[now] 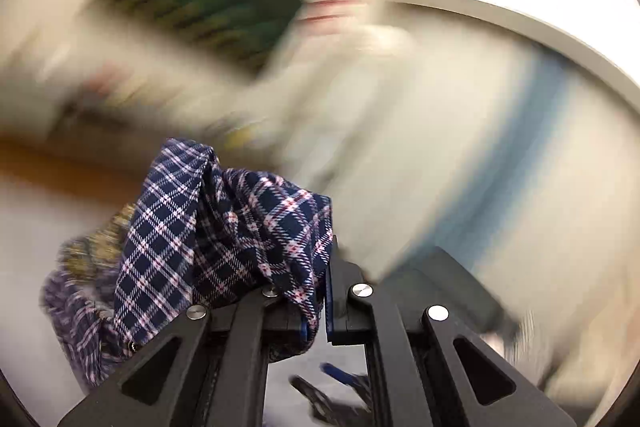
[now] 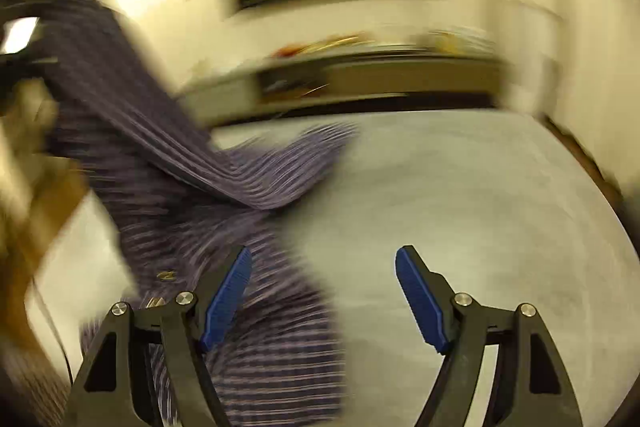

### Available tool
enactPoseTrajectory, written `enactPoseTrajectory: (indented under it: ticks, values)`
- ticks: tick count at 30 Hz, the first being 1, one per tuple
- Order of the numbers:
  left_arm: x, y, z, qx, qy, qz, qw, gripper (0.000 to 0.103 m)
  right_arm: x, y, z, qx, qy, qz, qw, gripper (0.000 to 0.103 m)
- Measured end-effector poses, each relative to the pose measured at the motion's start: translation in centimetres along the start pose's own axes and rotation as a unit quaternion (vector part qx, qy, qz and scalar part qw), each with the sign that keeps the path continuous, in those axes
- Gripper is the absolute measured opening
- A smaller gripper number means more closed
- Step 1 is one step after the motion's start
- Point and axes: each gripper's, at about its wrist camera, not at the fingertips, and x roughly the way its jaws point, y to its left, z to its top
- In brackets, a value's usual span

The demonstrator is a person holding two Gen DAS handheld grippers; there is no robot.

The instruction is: Fold clothes

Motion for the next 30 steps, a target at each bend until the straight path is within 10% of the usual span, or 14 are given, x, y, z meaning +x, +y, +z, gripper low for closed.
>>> enactPoseTrajectory:
  ticks: [3,5,9,16,21,30]
  values:
    - [-7.2,-7.5,0.7,0.114,-0.049,-0.062,0.9903,0.003,-5.4,-7.0,1.4,0.107,-0.05,-0.037,0.992,0.077]
    - [-11.3,-7.3,-0.2,0.128,-0.061,-0.029,0.9895,0.003,-8.4,-9.8,1.8,0.137,-0.078,-0.051,0.986,0.077]
    - [-14.2,3.1,-5.8,0.003,-0.005,0.11,0.9939,0.003,-13.2,-11.6,2.3,0.13,-0.128,-0.073,0.981,0.077]
    - [-14.0,18.9,-21.5,-0.222,0.124,0.237,0.9377,0.003,-12.9,-6.4,1.5,0.02,-0.073,-0.061,0.995,0.079]
    - [-16.7,17.6,-19.6,-0.194,0.079,0.186,0.96,0.003,-11.5,3.1,-1.9,-0.118,-0.002,0.04,0.992,0.079]
    - [-19.3,17.8,-19.0,-0.174,0.033,0.111,0.9778,0.004,-6.3,17.2,-10.5,-0.297,0.135,0.191,0.926,0.081]
